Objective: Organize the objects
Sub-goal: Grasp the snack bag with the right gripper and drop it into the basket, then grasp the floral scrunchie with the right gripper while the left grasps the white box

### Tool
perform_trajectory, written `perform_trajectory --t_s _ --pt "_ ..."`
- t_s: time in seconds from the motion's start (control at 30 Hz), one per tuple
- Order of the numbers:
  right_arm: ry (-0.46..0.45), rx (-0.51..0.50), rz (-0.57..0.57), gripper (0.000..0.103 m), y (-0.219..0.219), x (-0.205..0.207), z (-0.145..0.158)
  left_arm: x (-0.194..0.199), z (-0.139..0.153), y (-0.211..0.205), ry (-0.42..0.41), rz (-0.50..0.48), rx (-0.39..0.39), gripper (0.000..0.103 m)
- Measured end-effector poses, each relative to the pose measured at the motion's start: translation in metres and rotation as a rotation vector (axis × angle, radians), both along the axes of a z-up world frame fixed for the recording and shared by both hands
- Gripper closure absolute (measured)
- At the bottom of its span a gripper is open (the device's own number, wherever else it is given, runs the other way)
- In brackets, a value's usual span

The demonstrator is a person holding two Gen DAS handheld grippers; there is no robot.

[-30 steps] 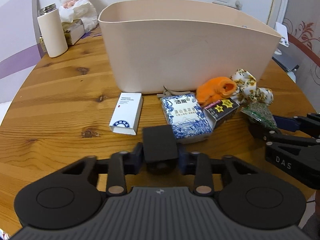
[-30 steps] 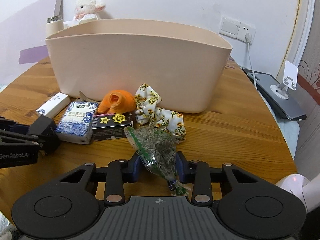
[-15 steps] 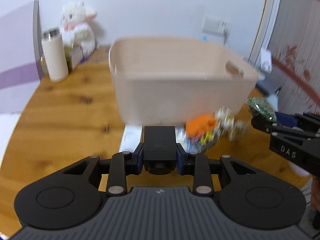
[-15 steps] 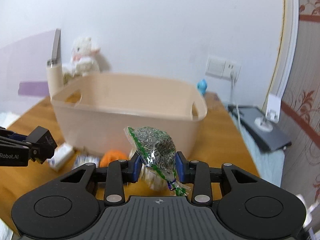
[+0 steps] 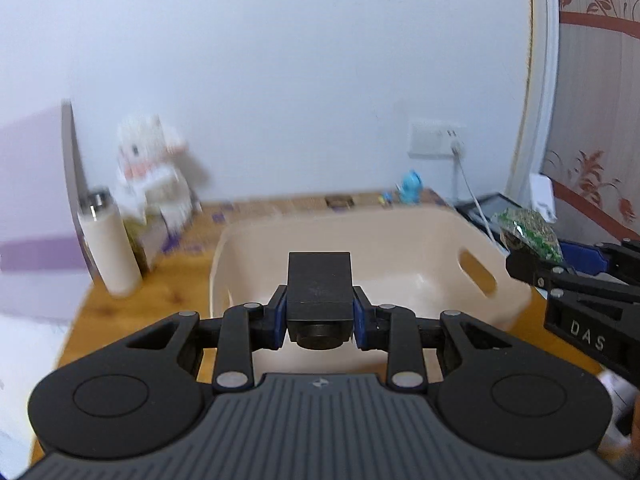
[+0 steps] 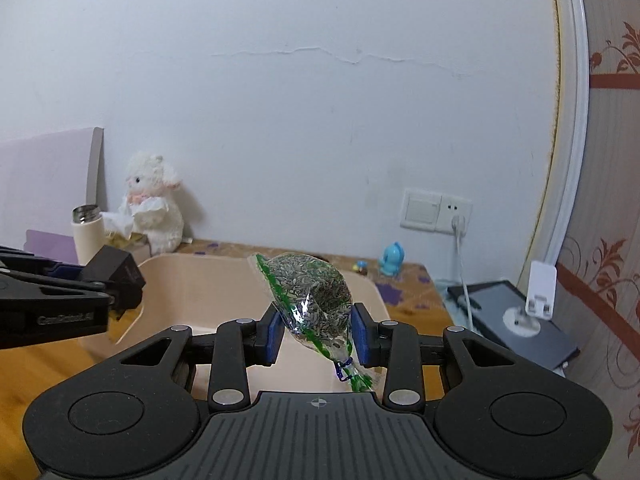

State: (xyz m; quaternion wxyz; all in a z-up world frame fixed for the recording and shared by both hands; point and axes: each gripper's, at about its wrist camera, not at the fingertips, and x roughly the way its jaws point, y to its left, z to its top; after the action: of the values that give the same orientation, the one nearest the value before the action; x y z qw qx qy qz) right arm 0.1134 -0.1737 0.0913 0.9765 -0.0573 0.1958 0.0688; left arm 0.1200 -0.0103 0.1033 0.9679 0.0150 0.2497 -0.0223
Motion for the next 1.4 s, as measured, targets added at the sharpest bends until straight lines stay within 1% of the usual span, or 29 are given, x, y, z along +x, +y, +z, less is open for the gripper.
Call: perform_trajectory --t_s 0.1,0.2,0.3,0.43,0.53,0.63,0.7,0.73,0.77,0.83,0.87,0.9,0.93,0.97,1.0,1.07,1.17,1.2,1.23,1.3,1.4 --pt "0.004 -0.007 0.000 0.069 0.002 0.018 0.001 0.021 0.004 -0.005 0.006 0.012 0.001 0.069" --pt "0.031 -0.024 0.004 0.069 0.008 0.036 -0.005 0.049 -0.001 -0.009 0.032 0.042 0.018 0.069" --pt "0.078 -0.047 0.010 0.069 0.014 0.055 -0.017 0.075 -0.014 -0.011 0.094 0.060 0.027 0.069" --pt "0.162 -0.082 0.014 0.069 0.021 0.077 -0.039 0.101 -0.042 -0.011 0.179 0.075 0.043 0.069" --pt "0.211 -0.119 0.015 0.069 0.026 0.086 -0.056 0.114 -0.062 -0.013 0.245 0.061 0.063 0.069" --pt "0.255 -0.123 0.015 0.069 0.028 0.091 -0.067 0.122 -0.077 -0.016 0.301 0.058 0.089 0.069" --pt "0.272 -0.128 0.015 0.068 0.030 0.092 -0.071 0.125 -0.082 -0.016 0.327 0.055 0.091 0.069" --pt "0.276 -0.135 0.012 0.065 0.030 0.092 -0.073 0.125 -0.083 -0.017 0.331 0.050 0.097 0.069" --pt "0.279 -0.140 0.008 0.056 0.030 0.093 -0.073 0.125 -0.083 -0.017 0.333 0.049 0.097 0.069" --pt "0.277 -0.136 0.008 0.053 0.028 0.089 -0.073 0.123 -0.081 -0.016 0.331 0.049 0.095 0.068" --pt "0.271 -0.129 0.008 0.053 0.026 0.087 -0.070 0.120 -0.077 -0.016 0.320 0.048 0.097 0.060" --pt "0.261 -0.126 -0.005 0.052 0.024 0.084 -0.067 0.117 -0.074 -0.016 0.310 0.044 0.096 0.045" --pt "0.248 -0.122 -0.012 0.049 0.022 0.081 -0.064 0.113 -0.069 -0.015 0.293 0.049 0.093 0.040" --pt "0.234 -0.113 -0.015 0.042 0.019 0.077 -0.060 0.107 -0.063 -0.014 0.267 0.057 0.095 0.031" --pt "0.222 -0.099 -0.014 0.038 0.016 0.072 -0.056 0.102 -0.058 -0.013 0.244 0.059 0.097 0.027" --pt "0.199 -0.090 -0.018 0.027 0.012 0.061 -0.048 0.091 -0.047 -0.011 0.206 0.063 0.105 0.025" --pt "0.167 -0.105 -0.027 0.022 0.010 0.046 -0.040 0.072 -0.031 -0.006 0.161 0.068 0.106 0.015" --pt "0.159 -0.106 -0.026 0.020 0.008 0.039 -0.037 0.067 -0.027 -0.005 0.151 0.068 0.104 0.013" --pt "0.155 -0.104 -0.022 0.018 0.007 0.033 -0.035 0.060 -0.022 -0.004 0.142 0.065 0.102 0.012" --pt "0.149 -0.099 -0.014 0.016 0.005 0.022 -0.033 0.051 -0.017 -0.003 0.140 0.057 0.097 0.011" --pt "0.146 -0.095 -0.014 0.011 0.001 0.008 -0.032 0.035 -0.014 -0.001 0.139 0.043 0.100 0.010"
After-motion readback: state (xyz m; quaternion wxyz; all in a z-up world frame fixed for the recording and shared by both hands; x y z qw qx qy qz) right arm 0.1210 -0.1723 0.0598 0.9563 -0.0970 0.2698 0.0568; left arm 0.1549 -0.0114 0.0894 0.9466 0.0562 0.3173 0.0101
